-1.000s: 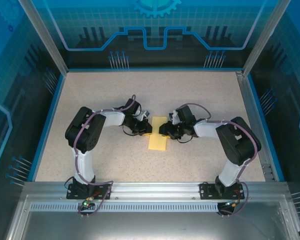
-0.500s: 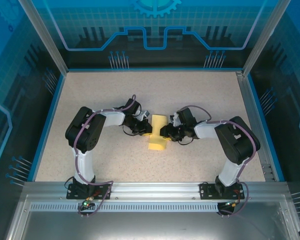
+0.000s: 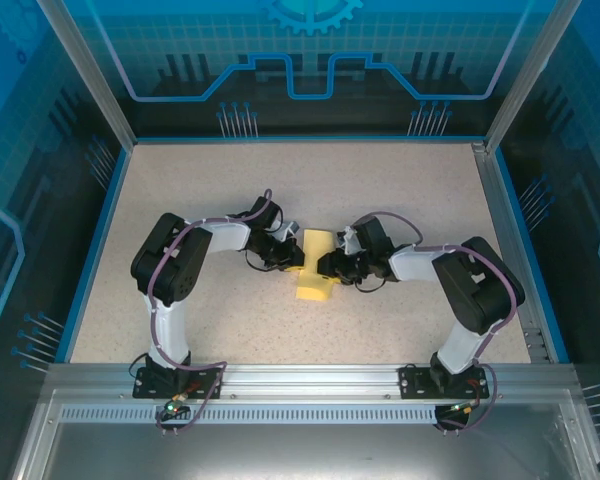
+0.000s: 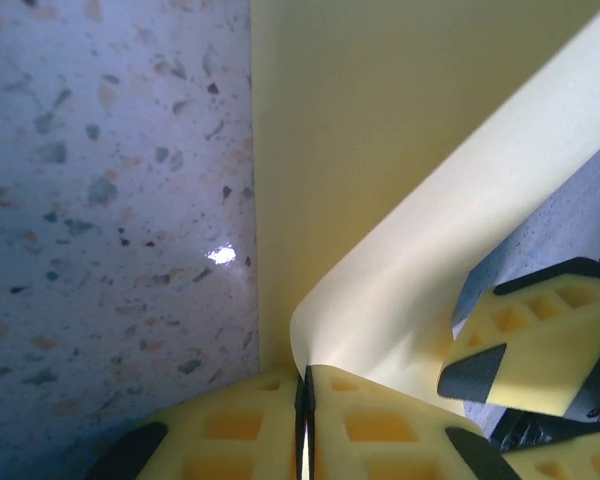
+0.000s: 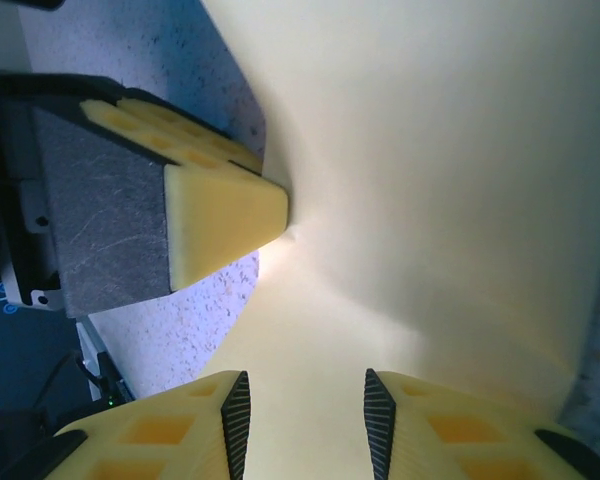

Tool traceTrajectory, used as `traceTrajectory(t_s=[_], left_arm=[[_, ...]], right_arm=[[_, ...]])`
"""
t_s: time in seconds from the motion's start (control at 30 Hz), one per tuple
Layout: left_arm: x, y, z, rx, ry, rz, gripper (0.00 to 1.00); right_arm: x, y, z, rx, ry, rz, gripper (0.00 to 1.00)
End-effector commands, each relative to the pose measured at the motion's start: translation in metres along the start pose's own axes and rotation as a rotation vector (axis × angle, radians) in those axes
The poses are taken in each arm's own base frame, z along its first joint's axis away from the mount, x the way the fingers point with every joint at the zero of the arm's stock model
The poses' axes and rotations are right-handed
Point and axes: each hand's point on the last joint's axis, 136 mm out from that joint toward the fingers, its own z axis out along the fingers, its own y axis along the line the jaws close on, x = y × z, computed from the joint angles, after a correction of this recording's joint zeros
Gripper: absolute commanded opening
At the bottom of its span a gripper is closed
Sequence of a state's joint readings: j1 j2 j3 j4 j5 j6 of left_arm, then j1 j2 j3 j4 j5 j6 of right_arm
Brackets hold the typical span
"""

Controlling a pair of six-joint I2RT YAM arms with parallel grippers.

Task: Fold a paper plane with a square sheet of paper (pick it up from the middle)
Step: Fold the square sheet of paper in half at the center of the table.

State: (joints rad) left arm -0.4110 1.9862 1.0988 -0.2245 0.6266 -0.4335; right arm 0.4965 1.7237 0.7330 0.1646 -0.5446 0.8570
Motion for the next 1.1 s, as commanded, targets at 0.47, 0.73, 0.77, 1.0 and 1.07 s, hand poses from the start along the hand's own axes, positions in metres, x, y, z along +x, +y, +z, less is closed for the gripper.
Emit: traceTrajectory(t_s=[0.47, 0.73, 0.77, 1.0, 1.07], left_arm=[[0.018, 0.031, 0.011, -0.082, 0.072, -0.046, 0.14], [0.017, 0.031, 0.012, -0.084, 0.073, -0.046, 0.13], [0.017, 0.031, 0.012, -0.084, 0.074, -0.048, 0.13], [0.017, 0.032, 0.013, -0.089, 0.077, -0.049, 0.13], [0.017, 0.033, 0.012, -0.091, 0.077, -0.049, 0.13]], right_arm=[[0.017, 0.000, -0.004, -0.008, 0.031, -0.001, 0.39], [0.030, 0.005, 0.006, -0.032, 0.066, 0.002, 0.40], [0.032, 0.003, 0.008, -0.031, 0.071, 0.009, 0.40], [0.042, -0.018, 0.015, 0.013, 0.083, 0.041, 0.39], [0.041, -0.018, 0.014, 0.018, 0.082, 0.040, 0.40]])
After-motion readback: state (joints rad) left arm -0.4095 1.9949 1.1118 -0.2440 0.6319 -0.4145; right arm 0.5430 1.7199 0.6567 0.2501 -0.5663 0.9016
